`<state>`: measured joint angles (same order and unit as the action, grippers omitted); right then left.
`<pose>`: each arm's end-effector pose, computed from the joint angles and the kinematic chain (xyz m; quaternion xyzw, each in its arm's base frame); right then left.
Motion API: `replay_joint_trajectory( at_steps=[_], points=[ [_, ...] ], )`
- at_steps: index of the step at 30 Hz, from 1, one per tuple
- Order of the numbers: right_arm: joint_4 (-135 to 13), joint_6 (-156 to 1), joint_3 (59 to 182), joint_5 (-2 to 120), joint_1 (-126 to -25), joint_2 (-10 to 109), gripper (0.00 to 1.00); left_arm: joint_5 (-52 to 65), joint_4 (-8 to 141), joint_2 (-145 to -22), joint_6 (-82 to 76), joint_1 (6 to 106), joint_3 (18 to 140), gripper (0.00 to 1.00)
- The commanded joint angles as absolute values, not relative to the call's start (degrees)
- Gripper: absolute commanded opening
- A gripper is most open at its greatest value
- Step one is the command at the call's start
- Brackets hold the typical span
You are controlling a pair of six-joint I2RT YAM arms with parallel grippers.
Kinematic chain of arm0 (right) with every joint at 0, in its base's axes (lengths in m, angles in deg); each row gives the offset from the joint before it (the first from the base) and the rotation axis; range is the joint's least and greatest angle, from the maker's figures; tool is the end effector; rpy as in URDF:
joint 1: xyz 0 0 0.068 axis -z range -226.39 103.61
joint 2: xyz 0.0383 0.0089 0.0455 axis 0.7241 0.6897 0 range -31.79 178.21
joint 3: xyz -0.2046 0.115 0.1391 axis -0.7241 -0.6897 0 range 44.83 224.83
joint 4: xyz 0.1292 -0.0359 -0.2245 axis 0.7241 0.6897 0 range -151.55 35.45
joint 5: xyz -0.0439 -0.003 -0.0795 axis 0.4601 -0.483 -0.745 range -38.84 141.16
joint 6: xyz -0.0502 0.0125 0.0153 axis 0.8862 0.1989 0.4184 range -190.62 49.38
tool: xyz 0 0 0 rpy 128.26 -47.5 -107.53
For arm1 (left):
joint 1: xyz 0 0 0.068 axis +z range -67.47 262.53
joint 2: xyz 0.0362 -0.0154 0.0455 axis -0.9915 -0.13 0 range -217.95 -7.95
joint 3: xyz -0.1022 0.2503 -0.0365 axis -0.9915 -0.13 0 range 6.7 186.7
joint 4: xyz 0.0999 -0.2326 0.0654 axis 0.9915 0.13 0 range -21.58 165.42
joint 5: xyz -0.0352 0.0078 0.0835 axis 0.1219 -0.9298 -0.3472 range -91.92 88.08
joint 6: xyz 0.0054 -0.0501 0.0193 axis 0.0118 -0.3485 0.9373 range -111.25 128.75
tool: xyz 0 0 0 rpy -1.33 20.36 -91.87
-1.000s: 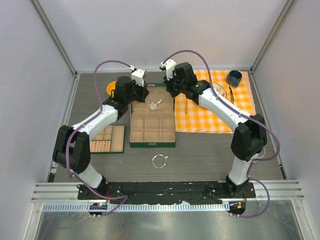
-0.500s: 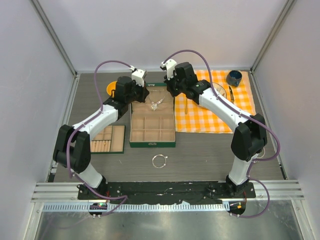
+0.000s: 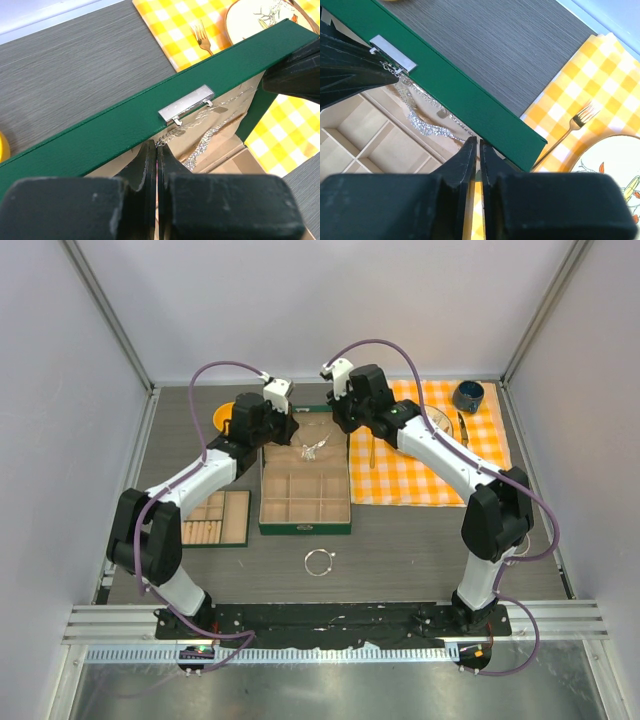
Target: Organize the mixed jewelry
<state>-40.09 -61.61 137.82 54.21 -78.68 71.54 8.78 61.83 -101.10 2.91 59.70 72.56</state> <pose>0.3589 0.2290 0.3277 -0.3202 0.8127 0.1209 0.4716 0.3493 -0.1542 0.2796 0.1734 0.8022 -0.2145 0.5296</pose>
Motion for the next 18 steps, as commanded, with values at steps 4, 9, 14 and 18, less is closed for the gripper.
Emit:
replay_joint_trajectory(
  at_steps=[4, 9, 14, 18],
  points=[
    [-42.6, -62.3, 139.7, 54.0, -79.0, 72.0, 0.17, 9.5, 59.8, -101.7, 2.4, 60.0, 74.5, 0.01],
    [-42.6, -62.2, 139.8, 53.7, -79.3, 72.0, 0.21, 9.9, 60.2, -102.0, 2.2, 60.0, 74.8, 0.01],
    [-42.5, -62.1, 139.5, 53.4, -79.3, 71.6, 0.22, 10.0, 60.1, -101.6, 2.2, 60.0, 73.9, 0.02],
    [-42.4, -62.1, 139.0, 53.7, -79.4, 71.0, 0.24, 9.9, 60.1, -101.0, 2.2, 60.0, 73.4, 0.05]
  ],
)
